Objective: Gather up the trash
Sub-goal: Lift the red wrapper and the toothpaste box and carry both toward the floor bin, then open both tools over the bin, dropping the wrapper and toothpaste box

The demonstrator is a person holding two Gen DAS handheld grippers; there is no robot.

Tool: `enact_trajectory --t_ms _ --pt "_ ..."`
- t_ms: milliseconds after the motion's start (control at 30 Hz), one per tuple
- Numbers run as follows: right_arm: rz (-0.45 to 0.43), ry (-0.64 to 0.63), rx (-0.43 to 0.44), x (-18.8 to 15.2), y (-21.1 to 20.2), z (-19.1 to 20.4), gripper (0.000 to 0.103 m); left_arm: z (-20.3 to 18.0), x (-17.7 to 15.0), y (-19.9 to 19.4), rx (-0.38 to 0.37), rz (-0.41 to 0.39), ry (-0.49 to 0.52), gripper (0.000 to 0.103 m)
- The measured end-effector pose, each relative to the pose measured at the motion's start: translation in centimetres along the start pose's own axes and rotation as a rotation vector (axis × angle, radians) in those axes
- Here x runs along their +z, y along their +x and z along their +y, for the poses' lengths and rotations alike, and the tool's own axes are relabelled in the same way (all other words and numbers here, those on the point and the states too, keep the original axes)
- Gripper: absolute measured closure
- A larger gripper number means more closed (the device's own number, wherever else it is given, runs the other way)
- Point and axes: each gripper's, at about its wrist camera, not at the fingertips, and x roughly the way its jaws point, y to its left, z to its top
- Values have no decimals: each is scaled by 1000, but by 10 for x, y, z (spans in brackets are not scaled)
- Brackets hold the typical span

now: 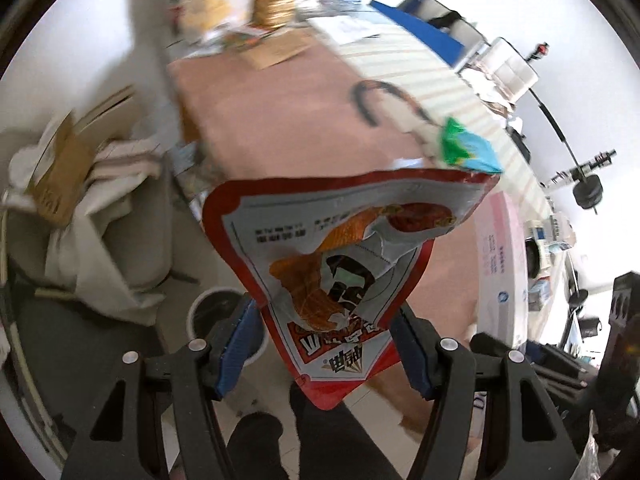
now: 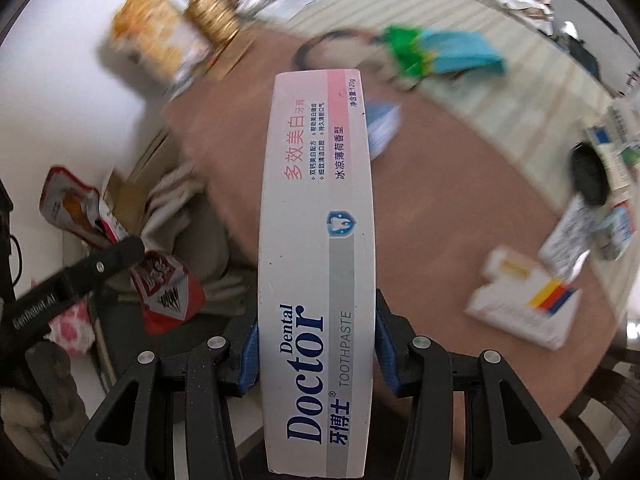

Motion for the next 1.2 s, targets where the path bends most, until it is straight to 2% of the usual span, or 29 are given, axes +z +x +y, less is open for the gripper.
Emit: enact_trajectory --t_ms 133,267,367,467,533,700,733,767,800,833,867,900,967,1000,1200 --pt "62 -44 13 -41 47 43 53 61 -26 20 16 39 -53 41" --pt "158 -92 21 -79 119 76 53 123 -53 72 39 123 -119 41" --pt "207 -167 -4 -104 185 97 53 165 -74 127 47 192 -171 41" --pt "252 -198 -28 -116 248 96 53 202 -93 193 56 258 -226 41" --pt "299 -204 -50 -126 307 90 53 226 -106 242 54 305 -271 41" --pt "447 -194 -48 -140 427 66 53 261 -129 349 -24 418 -351 40" --pt "465 -195 -47 -141 440 65 52 266 -134 367 -29 439 -365 40" --pt "502 -200 -49 -144 464 62 52 272 -138 382 -31 450 -374 36" --pt "519 -196 -48 -147 479 59 51 277 -143 394 -30 456 -382 28" --pt "530 -195 -49 -147 489 57 51 281 -146 401 -35 468 -392 14" --pt "547 -193 -50 -149 504 55 45 286 -150 407 -19 472 -390 8" --pt "555 -189 -47 -146 511 52 31 290 -151 411 -7 470 -387 4" --pt "554 -188 -58 -141 522 49 12 295 -157 414 36 471 -377 4" --pt "541 -193 -71 -140 525 51 6 298 -159 413 62 462 -369 4" --pt "448 -197 -188 -134 515 57 3 304 -173 390 202 378 -298 3"
